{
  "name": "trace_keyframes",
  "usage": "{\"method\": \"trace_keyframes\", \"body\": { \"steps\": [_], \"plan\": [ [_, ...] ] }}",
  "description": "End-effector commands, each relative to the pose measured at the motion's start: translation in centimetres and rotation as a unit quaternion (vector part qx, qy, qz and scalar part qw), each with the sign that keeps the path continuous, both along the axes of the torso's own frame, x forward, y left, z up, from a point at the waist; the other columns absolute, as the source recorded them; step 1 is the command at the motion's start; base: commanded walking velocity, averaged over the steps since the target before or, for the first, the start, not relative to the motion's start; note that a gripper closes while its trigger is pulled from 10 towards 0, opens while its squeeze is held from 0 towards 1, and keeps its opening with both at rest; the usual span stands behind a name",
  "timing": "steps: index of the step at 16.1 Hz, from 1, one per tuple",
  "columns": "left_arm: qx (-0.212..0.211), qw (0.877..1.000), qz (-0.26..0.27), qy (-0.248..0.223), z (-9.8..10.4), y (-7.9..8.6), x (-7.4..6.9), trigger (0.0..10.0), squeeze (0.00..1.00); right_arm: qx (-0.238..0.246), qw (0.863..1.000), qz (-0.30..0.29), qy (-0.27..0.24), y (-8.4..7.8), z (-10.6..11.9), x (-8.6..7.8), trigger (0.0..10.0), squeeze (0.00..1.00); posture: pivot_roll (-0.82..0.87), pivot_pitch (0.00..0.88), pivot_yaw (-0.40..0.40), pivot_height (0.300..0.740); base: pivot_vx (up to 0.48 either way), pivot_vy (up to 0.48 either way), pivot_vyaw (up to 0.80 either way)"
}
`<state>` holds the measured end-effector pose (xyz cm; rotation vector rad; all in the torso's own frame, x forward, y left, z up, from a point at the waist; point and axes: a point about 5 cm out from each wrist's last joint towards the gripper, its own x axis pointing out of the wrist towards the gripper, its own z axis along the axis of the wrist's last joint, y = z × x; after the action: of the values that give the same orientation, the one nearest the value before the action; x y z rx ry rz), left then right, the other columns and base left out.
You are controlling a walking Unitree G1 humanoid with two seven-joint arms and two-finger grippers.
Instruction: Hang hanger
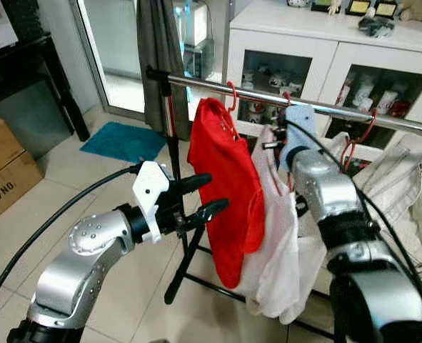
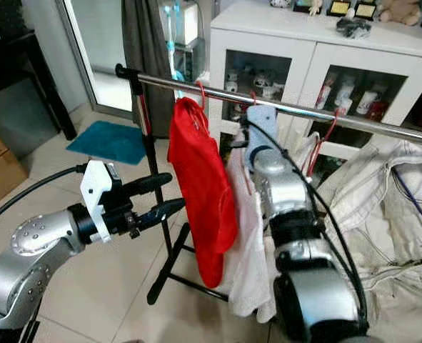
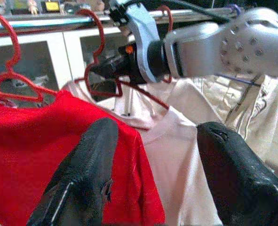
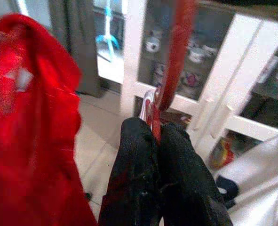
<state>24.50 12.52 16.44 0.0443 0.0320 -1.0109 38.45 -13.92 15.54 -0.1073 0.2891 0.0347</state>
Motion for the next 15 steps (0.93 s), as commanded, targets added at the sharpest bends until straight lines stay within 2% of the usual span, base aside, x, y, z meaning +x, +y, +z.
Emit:
{"method": "trace_keyframes", "body": {
  "steps": [1, 3, 7, 8, 10, 11, 13, 15],
  "plan": [
    [0.002, 1.000, -0.008, 0.003, 0.2, -0.1, -0.1, 10.0, 0.00, -0.008, 1.000, -0.022, 0.015, -0.9, -0.3, 0.3, 10.0, 0.00, -0.02, 0.000, 0.011, 0.740, 0.000, 0.000, 0.00],
    [0.005, 1.000, -0.009, 0.006, 0.1, -0.1, -0.1, 10.0, 0.00, -0.003, 0.999, -0.035, 0.033, -1.3, -1.4, 0.3, 10.0, 0.00, -0.02, 0.000, 0.012, 0.740, 0.000, 0.000, 0.00],
    [0.011, 1.000, -0.005, 0.012, -0.2, 0.0, -0.1, 10.0, 0.00, 0.006, 0.999, -0.034, 0.037, -1.5, -2.2, 0.0, 10.0, 0.00, -0.02, 0.000, 0.016, 0.740, 0.000, 0.000, 0.00],
    [0.017, 1.000, 0.012, 0.015, -0.6, 0.2, 0.1, 10.0, 0.00, 0.003, 0.999, -0.031, 0.006, -2.2, -1.9, -0.3, 10.0, 1.00, -0.03, 0.000, 0.015, 0.740, 0.000, 0.000, 0.00],
    [0.015, 1.000, 0.022, 0.015, -0.7, 0.3, 0.1, 10.0, 0.00, -0.017, 0.999, -0.012, -0.034, -2.7, -1.3, -1.0, 10.0, 1.00, -0.03, 0.000, 0.015, 0.740, 0.000, 0.000, 0.00],
    [0.011, 0.999, 0.032, 0.014, -0.8, 0.4, 0.1, 10.0, 0.00, -0.020, 0.998, 0.004, -0.063, -2.9, -0.6, -2.0, 10.0, 1.00, -0.03, 0.000, 0.015, 0.740, 0.000, 0.000, 0.00],
    [0.014, 0.997, 0.080, 0.006, -1.1, 0.7, 0.6, 10.0, 0.00, 0.010, 0.991, 0.044, -0.126, -2.6, 1.0, -4.4, 10.0, 1.00, -0.03, 0.000, 0.019, 0.740, 0.000, 0.000, 0.00],
    [0.006, 0.993, 0.115, -0.003, -1.0, 0.9, 1.0, 10.0, 0.00, 0.049, 0.977, 0.078, -0.192, -2.1, 2.8, -7.3, 10.0, 1.00, -0.04, 0.000, 0.029, 0.740, 0.000, 0.000, 0.00]
  ]
}}
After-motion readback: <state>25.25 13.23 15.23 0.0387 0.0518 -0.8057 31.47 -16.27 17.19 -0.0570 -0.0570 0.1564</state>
